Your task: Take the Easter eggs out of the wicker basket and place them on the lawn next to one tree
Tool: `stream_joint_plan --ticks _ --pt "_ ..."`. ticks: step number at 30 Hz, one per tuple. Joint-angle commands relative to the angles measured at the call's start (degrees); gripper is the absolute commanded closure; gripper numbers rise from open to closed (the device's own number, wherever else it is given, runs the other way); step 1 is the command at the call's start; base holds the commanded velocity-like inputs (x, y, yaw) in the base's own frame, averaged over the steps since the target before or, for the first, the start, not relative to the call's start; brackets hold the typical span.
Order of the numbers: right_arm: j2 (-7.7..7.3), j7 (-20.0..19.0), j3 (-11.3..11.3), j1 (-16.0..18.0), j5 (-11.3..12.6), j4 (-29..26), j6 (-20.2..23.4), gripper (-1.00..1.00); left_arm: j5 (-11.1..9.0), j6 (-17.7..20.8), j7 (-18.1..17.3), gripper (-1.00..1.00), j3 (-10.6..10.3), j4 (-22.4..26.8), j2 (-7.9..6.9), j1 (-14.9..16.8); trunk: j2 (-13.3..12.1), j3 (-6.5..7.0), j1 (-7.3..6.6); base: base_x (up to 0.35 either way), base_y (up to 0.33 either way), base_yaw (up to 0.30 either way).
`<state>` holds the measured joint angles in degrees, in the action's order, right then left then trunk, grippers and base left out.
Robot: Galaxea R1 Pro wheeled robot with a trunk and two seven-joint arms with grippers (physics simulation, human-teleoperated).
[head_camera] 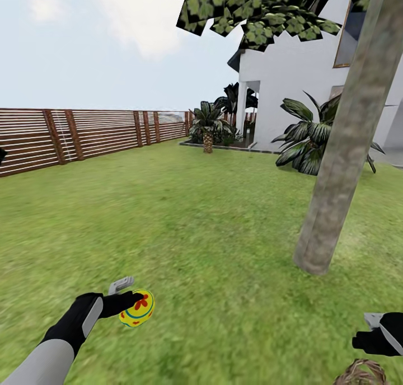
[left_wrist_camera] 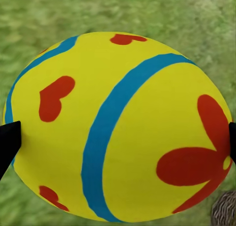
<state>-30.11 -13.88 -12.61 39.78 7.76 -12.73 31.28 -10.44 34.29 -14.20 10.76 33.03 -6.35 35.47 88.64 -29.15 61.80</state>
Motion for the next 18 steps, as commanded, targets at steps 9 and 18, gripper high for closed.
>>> stream_joint_plan --ticks 9,18 --pt "-0.12 0.1 -0.5 0.0 0.7 0.1 0.3 -1.0 -0.1 0.4 -0.1 1.0 0.2 0.0 0.56 0.0 3.7 -1.69 1.98 0.0 0.0 0.0" --pt "-0.21 0.0 -0.5 0.0 0.7 0.1 0.3 -1.0 0.2 0.3 -0.1 1.0 0.1 -0.7 2.34 0.0 7.3 -3.3 3.96 0.0 0.0 0.0"
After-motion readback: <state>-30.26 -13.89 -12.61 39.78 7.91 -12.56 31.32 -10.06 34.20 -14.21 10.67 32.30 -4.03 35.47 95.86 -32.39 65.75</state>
